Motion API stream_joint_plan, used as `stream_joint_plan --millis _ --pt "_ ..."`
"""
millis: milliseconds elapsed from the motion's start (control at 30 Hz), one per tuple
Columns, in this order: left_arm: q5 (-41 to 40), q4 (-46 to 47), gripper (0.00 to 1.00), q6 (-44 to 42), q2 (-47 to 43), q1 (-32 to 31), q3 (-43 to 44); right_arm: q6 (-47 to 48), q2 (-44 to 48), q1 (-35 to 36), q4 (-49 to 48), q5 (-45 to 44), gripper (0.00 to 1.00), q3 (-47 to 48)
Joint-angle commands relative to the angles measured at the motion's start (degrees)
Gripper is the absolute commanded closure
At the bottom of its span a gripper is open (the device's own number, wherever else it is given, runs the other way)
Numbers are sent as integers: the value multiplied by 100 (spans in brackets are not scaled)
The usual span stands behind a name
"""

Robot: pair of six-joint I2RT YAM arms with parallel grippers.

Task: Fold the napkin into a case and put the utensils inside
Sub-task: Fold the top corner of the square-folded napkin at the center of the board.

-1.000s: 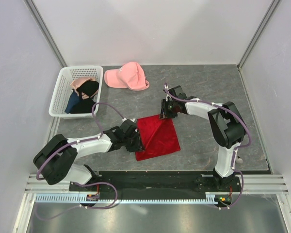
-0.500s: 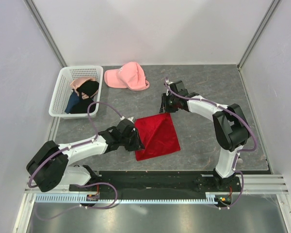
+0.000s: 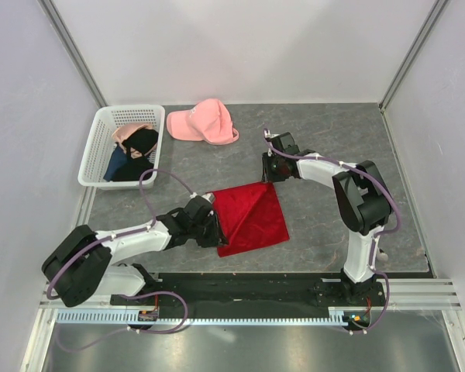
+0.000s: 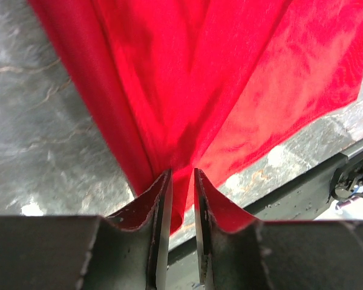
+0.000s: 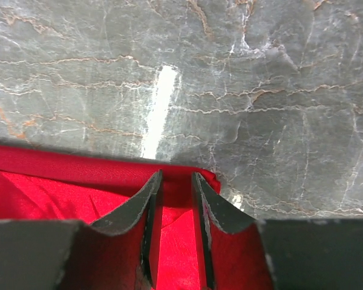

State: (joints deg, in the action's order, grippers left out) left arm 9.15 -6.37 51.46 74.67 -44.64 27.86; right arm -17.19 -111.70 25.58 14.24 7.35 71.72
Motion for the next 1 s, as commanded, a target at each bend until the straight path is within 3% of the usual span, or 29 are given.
stream_joint_plan --millis 0,200,567,967 --pt "-53 -372 71 22 -531 8 88 243 -10 -10 -88 -234 68 87" --pt "17 -532 71 31 -893 8 299 199 332 -10 -27 -208 66 96" --pt "219 -13 73 4 -287 8 98 -328 913 105 -43 406 60 -193" --pt "131 -13 73 22 -524 8 -360 -329 483 114 -387 188 60 -519"
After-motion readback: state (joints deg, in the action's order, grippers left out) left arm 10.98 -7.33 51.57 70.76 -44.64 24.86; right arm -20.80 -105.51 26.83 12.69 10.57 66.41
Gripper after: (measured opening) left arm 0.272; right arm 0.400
